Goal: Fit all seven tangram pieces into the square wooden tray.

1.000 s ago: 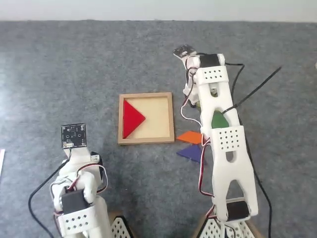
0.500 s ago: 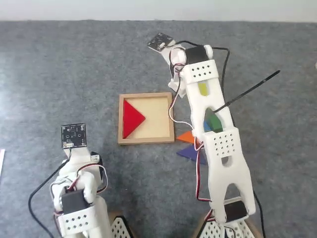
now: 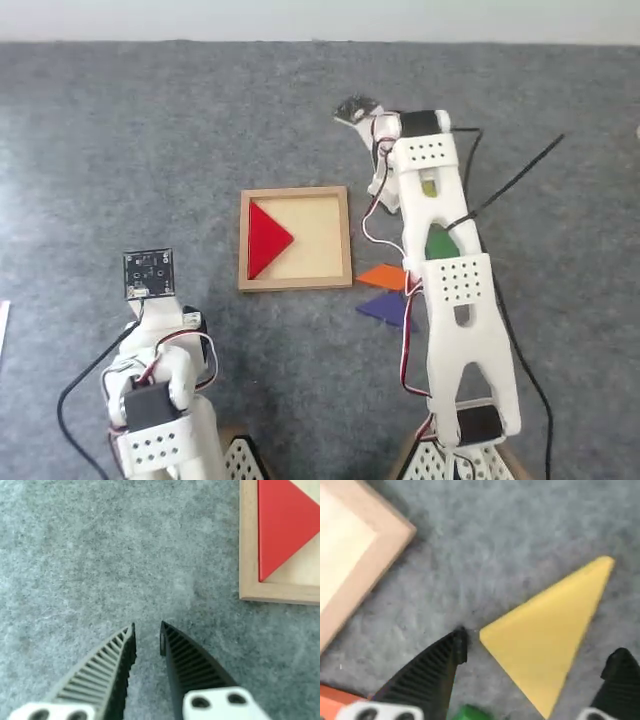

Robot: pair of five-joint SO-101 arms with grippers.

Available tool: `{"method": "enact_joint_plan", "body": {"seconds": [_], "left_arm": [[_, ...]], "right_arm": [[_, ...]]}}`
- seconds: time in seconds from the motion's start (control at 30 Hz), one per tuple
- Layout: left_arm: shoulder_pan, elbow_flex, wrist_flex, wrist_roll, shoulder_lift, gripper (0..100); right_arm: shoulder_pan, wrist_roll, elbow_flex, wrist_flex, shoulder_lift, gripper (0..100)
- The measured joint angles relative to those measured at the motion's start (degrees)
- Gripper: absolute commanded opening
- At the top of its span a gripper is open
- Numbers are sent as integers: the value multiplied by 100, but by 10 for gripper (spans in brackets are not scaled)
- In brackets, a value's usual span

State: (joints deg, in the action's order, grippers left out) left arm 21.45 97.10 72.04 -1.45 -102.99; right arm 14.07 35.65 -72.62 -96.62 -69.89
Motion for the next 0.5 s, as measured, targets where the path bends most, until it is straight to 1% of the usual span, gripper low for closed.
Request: {"method": "enact_joint_plan", "body": {"seconds": [0.3,0.43,0.5], "left_arm": [[0,0,0,0,0,80],[0,0,0,0,0,80],[0,0,0,0,0,80]], "right_arm": [[44,26,-9,105,-79,406],[44,-185,-9,105,-114,288],[53,-290,-18,105,-132,259]]}}
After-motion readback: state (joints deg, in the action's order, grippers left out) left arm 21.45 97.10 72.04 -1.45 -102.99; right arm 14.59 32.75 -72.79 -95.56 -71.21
